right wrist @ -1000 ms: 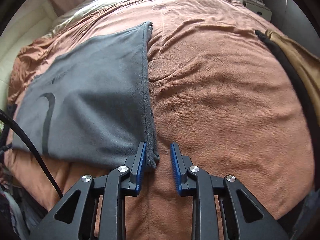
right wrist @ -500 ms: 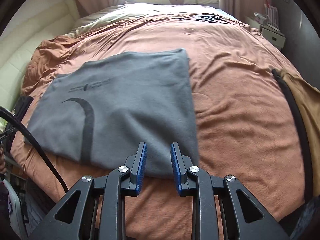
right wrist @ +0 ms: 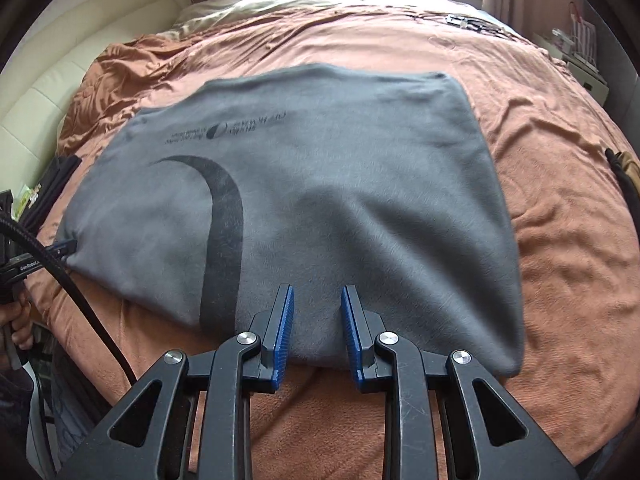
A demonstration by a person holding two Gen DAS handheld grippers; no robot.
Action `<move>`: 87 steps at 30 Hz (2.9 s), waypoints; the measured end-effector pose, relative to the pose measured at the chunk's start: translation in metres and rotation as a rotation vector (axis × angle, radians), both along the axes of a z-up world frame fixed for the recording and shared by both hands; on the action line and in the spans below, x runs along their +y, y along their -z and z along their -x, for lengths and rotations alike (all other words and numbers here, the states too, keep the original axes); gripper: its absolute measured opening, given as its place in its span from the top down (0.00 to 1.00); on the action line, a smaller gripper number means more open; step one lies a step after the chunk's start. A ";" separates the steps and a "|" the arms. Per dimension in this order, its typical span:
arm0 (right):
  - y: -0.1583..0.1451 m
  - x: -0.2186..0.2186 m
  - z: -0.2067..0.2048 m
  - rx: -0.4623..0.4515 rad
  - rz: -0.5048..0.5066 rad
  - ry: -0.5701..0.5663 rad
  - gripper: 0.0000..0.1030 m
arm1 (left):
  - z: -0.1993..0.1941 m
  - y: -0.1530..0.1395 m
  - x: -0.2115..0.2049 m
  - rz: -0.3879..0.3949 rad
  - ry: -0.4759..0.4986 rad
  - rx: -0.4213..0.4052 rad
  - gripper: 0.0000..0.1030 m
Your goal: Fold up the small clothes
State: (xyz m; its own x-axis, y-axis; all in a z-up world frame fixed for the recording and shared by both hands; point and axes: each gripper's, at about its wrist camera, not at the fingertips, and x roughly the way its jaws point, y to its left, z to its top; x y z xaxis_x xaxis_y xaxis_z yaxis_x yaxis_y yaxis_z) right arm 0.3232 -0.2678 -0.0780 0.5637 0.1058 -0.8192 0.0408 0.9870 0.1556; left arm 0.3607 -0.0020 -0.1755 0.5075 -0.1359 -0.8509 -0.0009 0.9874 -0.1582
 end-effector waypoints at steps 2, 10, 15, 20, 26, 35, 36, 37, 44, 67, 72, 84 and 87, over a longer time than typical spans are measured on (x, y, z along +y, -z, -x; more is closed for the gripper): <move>0.007 0.001 0.000 0.010 0.005 -0.002 0.79 | 0.003 -0.001 0.000 -0.004 0.003 0.000 0.78; 0.005 -0.015 0.024 -0.004 -0.055 0.007 0.79 | 0.020 -0.011 0.023 0.083 -0.007 0.014 0.78; -0.004 -0.039 0.046 -0.061 -0.092 0.099 0.79 | 0.031 -0.022 0.058 0.181 -0.089 -0.003 0.77; 0.000 -0.065 0.065 -0.069 -0.228 0.179 0.73 | 0.035 -0.023 0.082 0.254 -0.171 0.008 0.60; 0.013 -0.089 0.081 -0.081 -0.353 0.231 0.46 | 0.039 -0.015 0.092 0.311 -0.212 0.025 0.53; 0.036 -0.116 0.081 -0.085 -0.523 0.288 0.46 | 0.028 0.001 0.094 0.349 -0.252 0.067 0.53; 0.038 -0.117 0.079 -0.082 -0.536 0.296 0.47 | 0.025 0.003 0.092 0.351 -0.255 0.076 0.53; 0.042 -0.118 0.078 -0.081 -0.549 0.303 0.48 | 0.024 0.004 0.091 0.349 -0.257 0.079 0.53; 0.049 -0.123 0.071 -0.094 -0.566 0.348 0.59 | 0.019 0.004 0.083 0.329 -0.298 0.092 0.57; 0.004 -0.099 0.085 -0.194 -0.442 0.361 0.97 | 0.026 -0.022 0.094 0.377 -0.315 -0.035 0.90; -0.006 -0.093 0.101 -0.215 -0.434 0.346 0.98 | 0.032 -0.044 0.099 0.388 -0.305 -0.083 0.91; -0.013 -0.083 0.140 -0.196 -0.434 0.299 0.98 | 0.071 -0.065 0.123 0.406 -0.281 -0.132 0.91; -0.011 -0.080 0.148 -0.183 -0.435 0.295 0.98 | 0.085 -0.063 0.127 0.407 -0.274 -0.130 0.91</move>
State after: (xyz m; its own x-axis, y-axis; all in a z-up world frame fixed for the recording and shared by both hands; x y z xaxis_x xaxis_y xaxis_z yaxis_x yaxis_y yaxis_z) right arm 0.1753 -0.3479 -0.0670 0.7497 0.2282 -0.6212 0.2399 0.7811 0.5765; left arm 0.2758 0.1246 -0.1128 0.6692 -0.2902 -0.6841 -0.2062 0.8119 -0.5462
